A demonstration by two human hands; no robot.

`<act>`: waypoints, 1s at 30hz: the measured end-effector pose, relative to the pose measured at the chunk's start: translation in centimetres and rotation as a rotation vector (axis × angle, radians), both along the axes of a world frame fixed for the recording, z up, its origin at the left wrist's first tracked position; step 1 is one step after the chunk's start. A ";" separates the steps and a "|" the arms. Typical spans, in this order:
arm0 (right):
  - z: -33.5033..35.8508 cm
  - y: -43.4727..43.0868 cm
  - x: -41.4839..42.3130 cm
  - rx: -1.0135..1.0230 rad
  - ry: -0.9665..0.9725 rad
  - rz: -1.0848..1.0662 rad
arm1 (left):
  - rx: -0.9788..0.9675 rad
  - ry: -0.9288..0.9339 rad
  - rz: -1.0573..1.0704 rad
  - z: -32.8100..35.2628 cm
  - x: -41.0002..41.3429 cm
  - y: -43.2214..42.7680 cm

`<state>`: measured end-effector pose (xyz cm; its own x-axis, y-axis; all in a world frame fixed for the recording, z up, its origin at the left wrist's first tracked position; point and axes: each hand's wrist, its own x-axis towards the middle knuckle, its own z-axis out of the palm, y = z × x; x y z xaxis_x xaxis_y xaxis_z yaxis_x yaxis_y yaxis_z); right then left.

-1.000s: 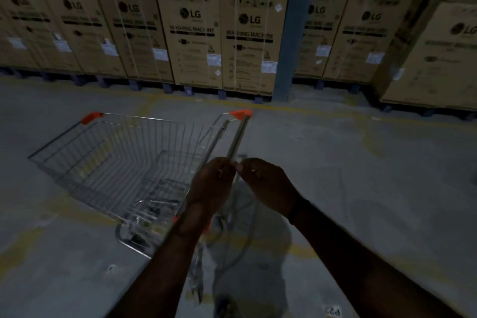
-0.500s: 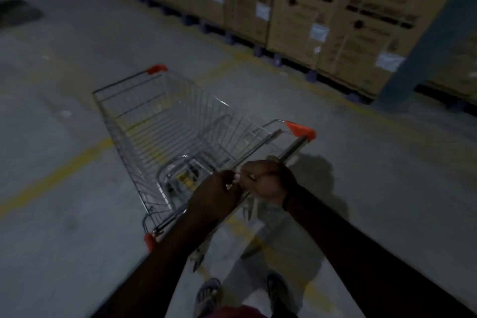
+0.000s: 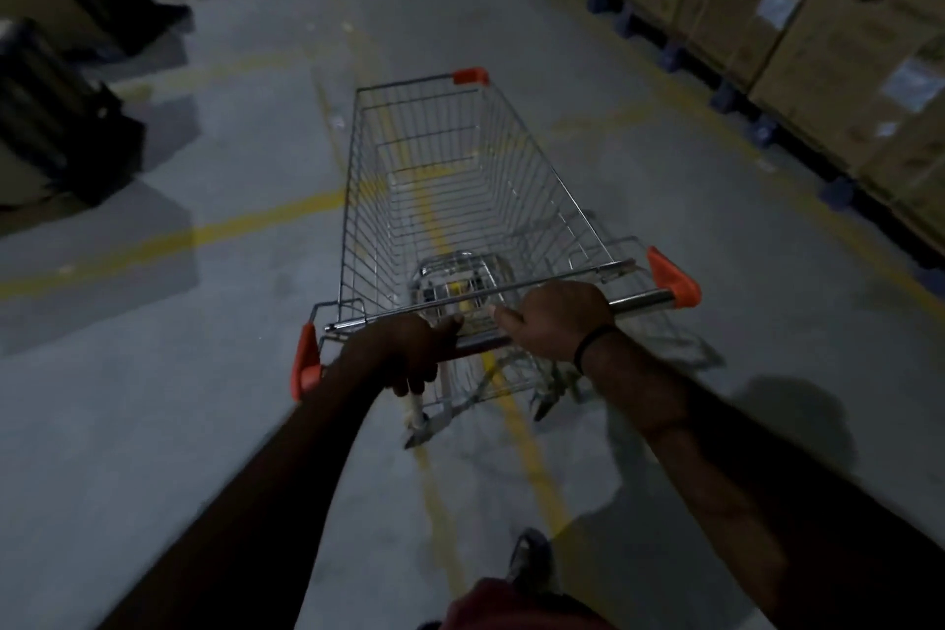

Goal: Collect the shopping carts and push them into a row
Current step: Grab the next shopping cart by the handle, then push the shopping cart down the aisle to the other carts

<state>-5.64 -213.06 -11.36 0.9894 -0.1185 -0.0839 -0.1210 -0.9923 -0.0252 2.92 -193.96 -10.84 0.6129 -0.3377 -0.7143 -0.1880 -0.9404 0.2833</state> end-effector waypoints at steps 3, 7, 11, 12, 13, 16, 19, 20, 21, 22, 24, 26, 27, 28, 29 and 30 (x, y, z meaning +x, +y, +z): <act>-0.4 0.7 -0.7 -0.021 -0.030 0.014 | -0.014 -0.043 0.026 0.6 -1.5 1.0; -0.1 1.9 -2.3 0.011 -0.027 0.057 | -0.039 -0.131 0.053 0.3 -3.8 2.3; -0.3 2.7 -3.8 -0.001 -0.018 0.070 | -0.067 -0.224 0.079 0.1 -6.6 3.7; -0.5 2.7 -4.1 -0.010 -0.017 0.081 | -0.067 -0.243 0.081 0.0 -7.4 4.0; -0.6 2.8 -4.6 -0.016 -0.016 0.094 | -0.070 -0.255 0.081 -0.2 -8.1 4.3; -0.3 3.0 -6.0 -0.028 -0.020 0.136 | -0.088 -0.258 0.102 -0.2 -10.6 5.0; -0.2 3.3 -7.0 -0.066 0.000 0.169 | -0.108 -0.279 0.156 -0.3 -12.9 5.4; -0.4 3.5 -7.3 -0.070 0.001 0.181 | -0.112 -0.286 0.168 -0.4 -13.6 5.6; -0.4 3.7 -7.5 -0.073 -0.002 0.200 | -0.117 -0.287 0.180 -0.6 -14.3 5.9; -0.6 3.9 -7.7 -0.076 -0.002 0.221 | -0.122 -0.289 0.192 -0.8 -14.9 6.2; -0.8 4.4 -7.9 -0.065 -0.004 0.259 | -0.114 -0.326 0.197 -1.2 -16.1 7.1; -0.9 5.1 -8.1 -0.041 -0.003 0.283 | -0.079 -0.431 0.188 -1.6 -17.1 7.8; -0.9 5.5 -8.1 -0.039 0.000 0.288 | -0.058 -0.491 0.191 -1.7 -17.6 8.1; -1.0 5.9 -8.0 -0.037 0.000 0.295 | -0.041 -0.543 0.203 -1.7 -18.1 8.4; -1.0 6.3 -7.9 -0.041 -0.001 0.306 | -0.029 -0.579 0.218 -1.8 -18.5 8.7; -1.0 6.6 -7.7 -0.050 0.000 0.326 | -0.023 -0.599 0.239 -1.9 -18.8 9.1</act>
<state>-13.31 -206.46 -12.39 0.9760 0.2001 -0.0864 0.2028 -0.9789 0.0241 -15.84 -184.89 -12.72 0.9635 -0.1534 -0.2194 -0.1057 -0.9710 0.2146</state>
